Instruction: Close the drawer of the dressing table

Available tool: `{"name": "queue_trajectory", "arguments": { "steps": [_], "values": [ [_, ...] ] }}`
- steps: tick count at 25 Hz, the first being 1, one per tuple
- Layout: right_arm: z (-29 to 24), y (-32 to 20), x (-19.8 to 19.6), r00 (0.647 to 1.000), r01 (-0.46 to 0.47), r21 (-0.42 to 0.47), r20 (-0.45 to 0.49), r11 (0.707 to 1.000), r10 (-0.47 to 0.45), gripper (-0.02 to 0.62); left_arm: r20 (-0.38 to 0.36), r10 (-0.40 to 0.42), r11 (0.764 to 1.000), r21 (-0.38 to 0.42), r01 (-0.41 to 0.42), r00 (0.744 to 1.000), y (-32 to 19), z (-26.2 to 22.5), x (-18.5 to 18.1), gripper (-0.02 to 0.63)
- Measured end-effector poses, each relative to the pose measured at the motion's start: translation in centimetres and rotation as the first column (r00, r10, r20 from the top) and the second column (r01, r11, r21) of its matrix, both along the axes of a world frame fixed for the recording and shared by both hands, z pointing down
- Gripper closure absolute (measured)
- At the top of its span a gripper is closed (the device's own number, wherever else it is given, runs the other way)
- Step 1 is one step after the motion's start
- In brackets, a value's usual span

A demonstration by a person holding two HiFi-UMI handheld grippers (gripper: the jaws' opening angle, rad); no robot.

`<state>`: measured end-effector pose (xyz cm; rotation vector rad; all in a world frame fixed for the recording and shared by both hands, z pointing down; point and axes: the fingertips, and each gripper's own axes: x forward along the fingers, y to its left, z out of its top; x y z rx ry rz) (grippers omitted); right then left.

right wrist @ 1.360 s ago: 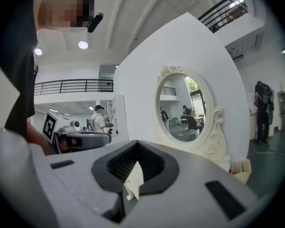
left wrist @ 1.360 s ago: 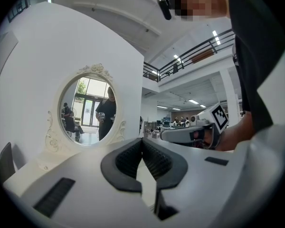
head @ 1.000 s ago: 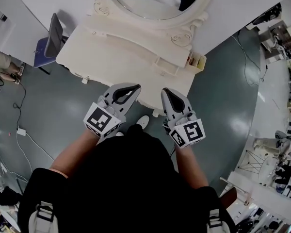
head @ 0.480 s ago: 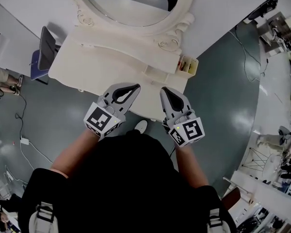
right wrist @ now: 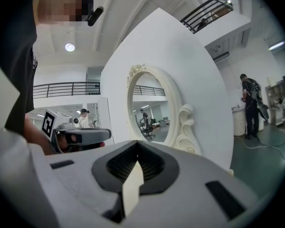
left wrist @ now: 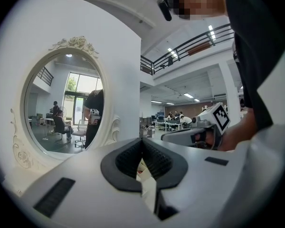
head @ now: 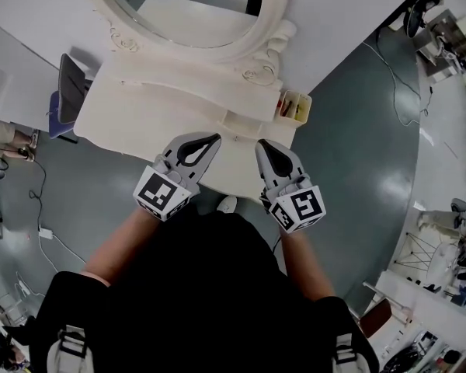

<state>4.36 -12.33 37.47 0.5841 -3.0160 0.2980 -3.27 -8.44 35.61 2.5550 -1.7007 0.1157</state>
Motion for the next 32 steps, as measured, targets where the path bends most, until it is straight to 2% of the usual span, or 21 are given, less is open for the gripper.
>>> {"name": "queue_trajectory", "arguments": {
  "steps": [7,15,21,26,32],
  "values": [
    [2.1,-2.1,-0.9,0.997,-0.07,-0.035,-0.035,0.997,0.069,0.592,-0.029,0.062,0.998,-0.01,-0.063,0.998,-2.4,1.0,-1.3,0.612],
    [6.6,-3.8,-2.9,0.97,-0.218,-0.096,-0.132,0.971,0.205,0.592,-0.033,0.219,0.975,-0.011,-0.22,0.975,-5.1,3.1,-3.4,0.612],
    [11.6,-4.7,-3.7,0.923,-0.356,-0.165,-0.219,0.92,0.318,0.592,-0.014,0.349,0.937,-0.018,-0.349,0.937,-6.8,4.9,-4.4,0.612],
    [15.6,-4.6,-3.6,0.874,-0.456,-0.213,-0.291,0.864,0.39,0.591,-0.013,0.415,0.91,-0.019,-0.415,0.91,-7.9,6.5,-5.0,0.612],
    [22.0,-3.5,-3.7,0.825,-0.529,-0.303,-0.404,0.793,0.396,0.572,-0.036,0.48,0.876,-0.026,-0.481,0.877,-8.7,8.1,-4.9,0.612]
  ]
}}
